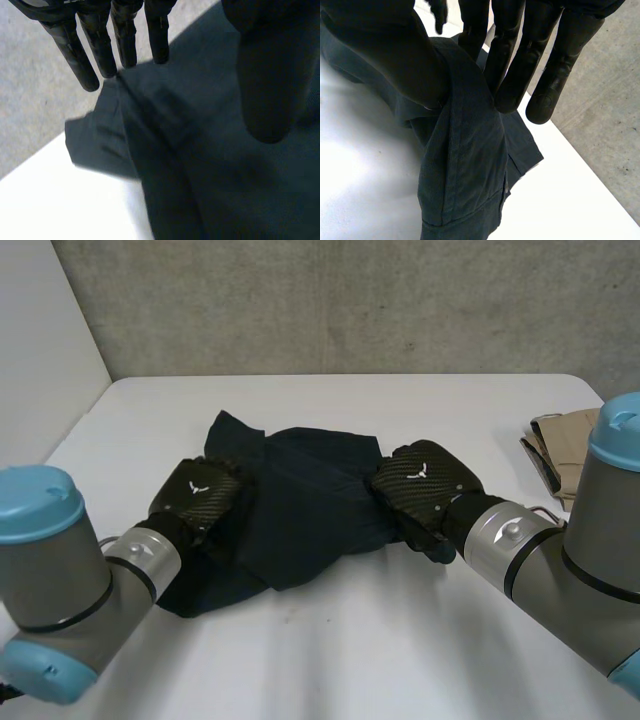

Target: Fold the laundry.

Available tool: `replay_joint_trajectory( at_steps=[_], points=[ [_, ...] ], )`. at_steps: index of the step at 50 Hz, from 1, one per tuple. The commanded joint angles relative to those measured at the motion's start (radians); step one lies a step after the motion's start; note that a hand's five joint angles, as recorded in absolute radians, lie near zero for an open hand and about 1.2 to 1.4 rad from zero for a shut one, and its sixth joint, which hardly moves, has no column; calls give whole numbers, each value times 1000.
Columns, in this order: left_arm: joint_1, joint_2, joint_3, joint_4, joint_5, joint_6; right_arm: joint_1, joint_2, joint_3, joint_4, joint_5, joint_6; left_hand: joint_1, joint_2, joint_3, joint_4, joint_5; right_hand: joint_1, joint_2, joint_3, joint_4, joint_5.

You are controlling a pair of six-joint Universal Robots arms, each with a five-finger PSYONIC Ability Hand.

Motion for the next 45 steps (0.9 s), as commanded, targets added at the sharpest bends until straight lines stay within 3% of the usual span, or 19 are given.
replay_joint_trajectory(
  at_steps=[1, 29, 35, 40, 45],
  points=[
    [36, -38, 11, -4, 4, 7, -1, 1, 1, -4, 1, 0, 177, 181, 183, 180, 175, 420, 217, 216, 206, 231],
    [-19, -221, 144, -5, 30, -2, -1, 4, -5, -19, 2, 0, 212, 216, 218, 215, 210, 420, 217, 216, 206, 231],
    [-42, -245, 169, -5, 29, -3, 0, 4, -7, -19, 5, 0, 446, 450, 453, 450, 445, 420, 217, 216, 206, 231],
    [-59, -245, 189, -5, 17, -3, -1, 5, -7, -19, 5, 3, 1044, 1048, 1050, 1047, 1042, 420, 217, 216, 206, 231],
    [-66, -242, 195, -13, 1, -3, -6, 7, -15, -19, 8, 6, 1045, 1049, 1052, 1049, 1044, 420, 217, 216, 206, 231]
  ],
)
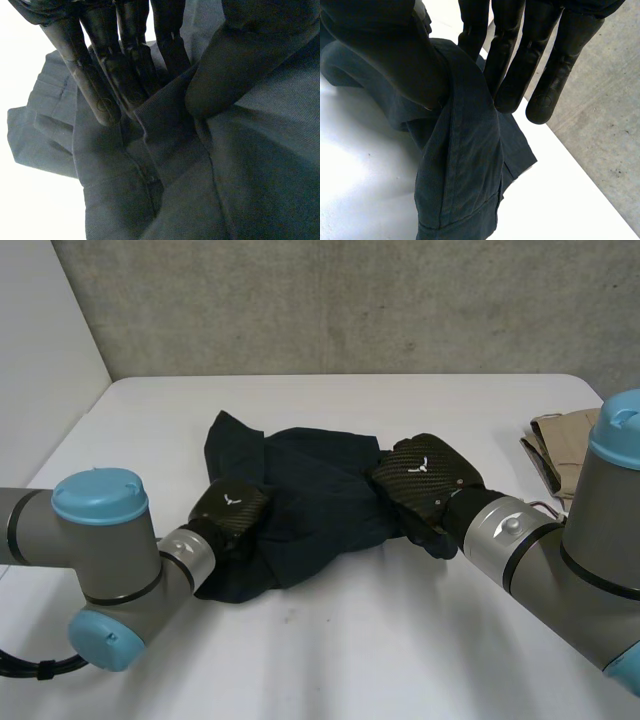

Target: Fold the laundry.

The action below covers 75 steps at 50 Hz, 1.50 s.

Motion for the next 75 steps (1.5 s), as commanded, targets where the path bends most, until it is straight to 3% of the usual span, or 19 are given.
replay_joint_trajectory(
  at_steps=[1, 6, 15, 25, 28, 29, 31, 34, 48, 58, 64, 69, 75],
  points=[
    [-17, 9, 13, -14, -25, 0, -9, 2, -9, 0, 3, 5, 256, 245, 255, 251, 268, 420, 217, 216, 206, 231],
    [-12, 122, -3, -86, -66, 3, -11, 2, -19, 0, 8, 5, 256, 245, 255, 251, 268, 420, 217, 216, 206, 231],
    [11, 482, -95, -169, -97, -3, 3, 39, -79, 6, 13, 20, 256, 245, 255, 251, 268, 420, 217, 216, 206, 231],
    [17, 644, -176, -196, -115, 1, 27, 180, -196, 41, 14, 87, 256, 245, 255, 251, 268, 420, 217, 216, 206, 231],
    [29, 661, -193, -195, -129, 2, 32, 188, -220, 77, 17, 100, 256, 245, 255, 251, 268, -117, -320, -322, -332, -306],
    [32, 662, -194, -195, -131, 2, 27, 183, -231, 109, 25, 113, 256, 245, 255, 251, 268, -395, -598, -600, -610, -584],
    [37, 661, -199, -196, -132, 0, 29, 176, -239, 144, 40, 161, 256, 245, 255, 251, 268, -614, -817, -818, -828, -803],
    [38, 653, -202, -195, -132, 0, 24, 166, -239, 164, 51, 239, 256, 245, 255, 251, 268, -706, -909, -910, -921, -895],
    [41, 648, -188, -192, -134, -18, -151, 24, 69, 135, 25, 488, 256, 245, 255, 251, 268, -700, -903, -905, -915, -889],
    [38, 648, -149, -198, -132, -87, -135, 34, 300, -179, 37, 575, 256, 245, 255, 251, 268, -686, -889, -890, -900, -874],
    [37, 653, -129, -218, -132, -95, -83, 105, 301, -262, 49, 663, 256, 245, 255, 251, 268, -674, -877, -878, -889, -863],
    [28, 659, -127, -221, -132, -104, -53, 140, 289, -333, 132, 689, 256, 245, 255, 251, 268, -665, -868, -870, -880, -854],
    [26, 664, -130, -224, -131, -118, -25, 197, 254, -380, 172, 696, 256, 245, 255, 251, 268, -633, -836, -837, -847, -822]
  ],
)
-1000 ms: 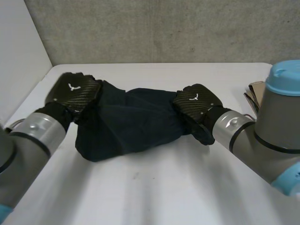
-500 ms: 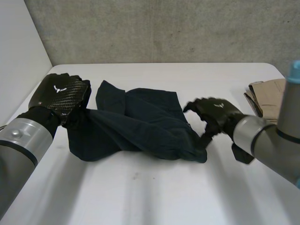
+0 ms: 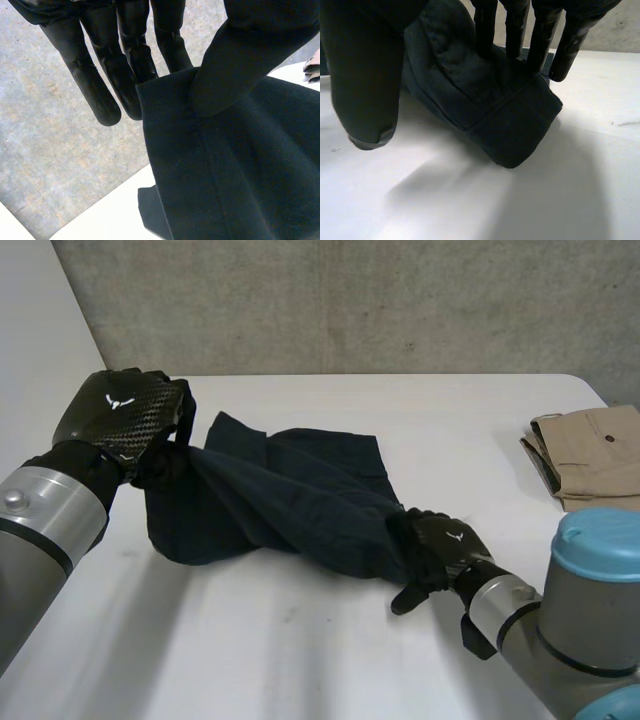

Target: Fold the laundry.

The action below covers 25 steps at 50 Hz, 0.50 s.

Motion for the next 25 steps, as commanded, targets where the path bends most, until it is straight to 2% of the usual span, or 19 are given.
replay_joint_trajectory(
  at_steps=[1, 5, 8, 9, 11, 17, 18, 21, 22, 25],
  points=[
    [-4, 7, -3, -3, -1, -17, 35, 67, -49, -56, 62, 10, 256, 197, 204, 197, 249, 81, 46, 58, 54, 61],
    [-4, 6, -2, -9, -1, -21, 41, 100, -77, -59, 68, 29, 256, 197, 204, 197, 249, 187, 152, 164, 159, 167],
    [-4, 6, -2, -9, 1, -26, 43, 117, -97, -75, 81, 35, 256, 197, 204, 197, 249, 564, 529, 541, 537, 545],
    [-2, 7, -2, -9, -1, -26, 43, 125, -104, -101, 96, 35, 256, 197, 204, 197, 249, 882, 848, 859, 855, 863],
    [-2, 7, -2, -9, -1, -26, 41, 125, -114, -132, 119, 24, 256, 197, 204, 197, 249, 1127, 1092, 1104, 1100, 1108],
    [2, 21, 4, -9, 1, -25, 17, 24, -172, -126, 113, -111, 256, 197, 204, 197, 249, 1128, 1093, 1105, 1101, 1109],
    [5, 35, 7, -12, 1, -23, 8, -54, -186, -87, 87, -198, 256, 197, 204, 197, 249, 1128, 1093, 1105, 1101, 1109],
    [8, 52, 12, -20, 3, -20, -18, -158, -232, 41, 27, -357, 256, 197, 204, 197, 249, 1128, 1093, 1105, 1101, 1109],
    [10, 58, 18, -29, 3, -17, -41, -215, -279, 160, -12, -476, 256, 197, 204, 197, 249, 1128, 1093, 1105, 1101, 1109],
    [13, 69, 32, -49, 3, -14, -58, -263, -360, 363, -53, -652, 256, 197, 204, 197, 249, 1128, 1093, 1105, 1101, 1109]
  ],
)
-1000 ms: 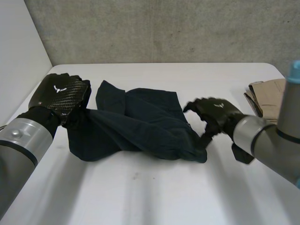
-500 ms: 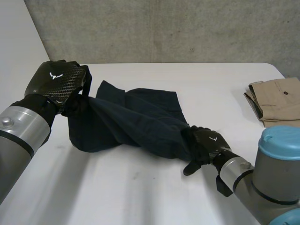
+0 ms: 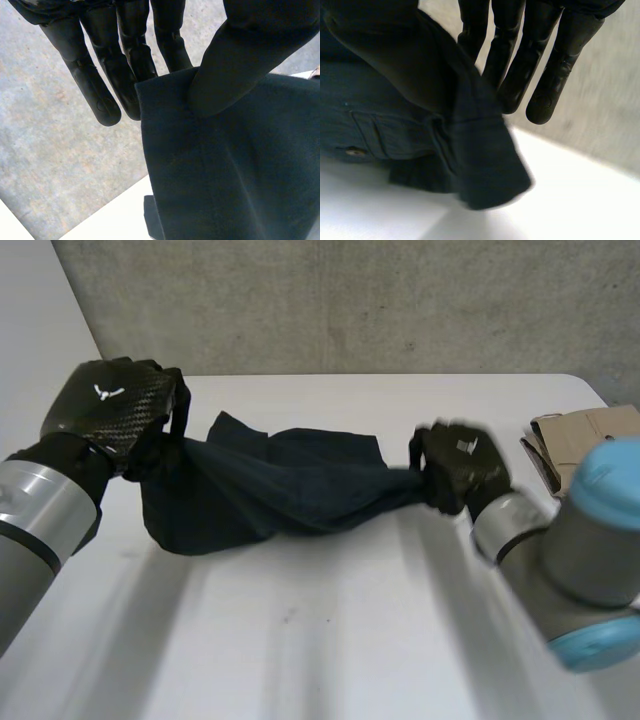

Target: Fold the laundry.

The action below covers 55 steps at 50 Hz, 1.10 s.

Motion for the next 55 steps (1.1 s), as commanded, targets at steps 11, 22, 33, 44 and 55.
replay_joint_trajectory(
  at_steps=[11, 22, 33, 44, 55],
  points=[
    [12, 83, 60, -154, 2, 59, -70, -237, -571, 938, -140, -587, 256, 197, 203, 197, 249, 412, 219, 222, 209, 235],
    [-1, -193, 58, -137, 0, 106, -42, -2, -559, 1024, -131, -660, 256, 197, 203, 197, 249, 412, 219, 222, 209, 235],
    [-62, -537, 444, -69, -110, 99, 12, 233, -806, 787, 41, -640, 256, 197, 203, 197, 249, 412, 219, 222, 209, 235],
    [-53, -452, 776, 229, -149, 86, 10, 116, -1018, 189, 58, -368, 256, 197, 203, 197, 249, 412, 219, 222, 209, 235],
    [-39, -367, 605, 362, -158, 17, 4, 72, -788, 151, 49, -366, 256, 197, 203, 197, 249, 412, 219, 222, 209, 235]
  ],
)
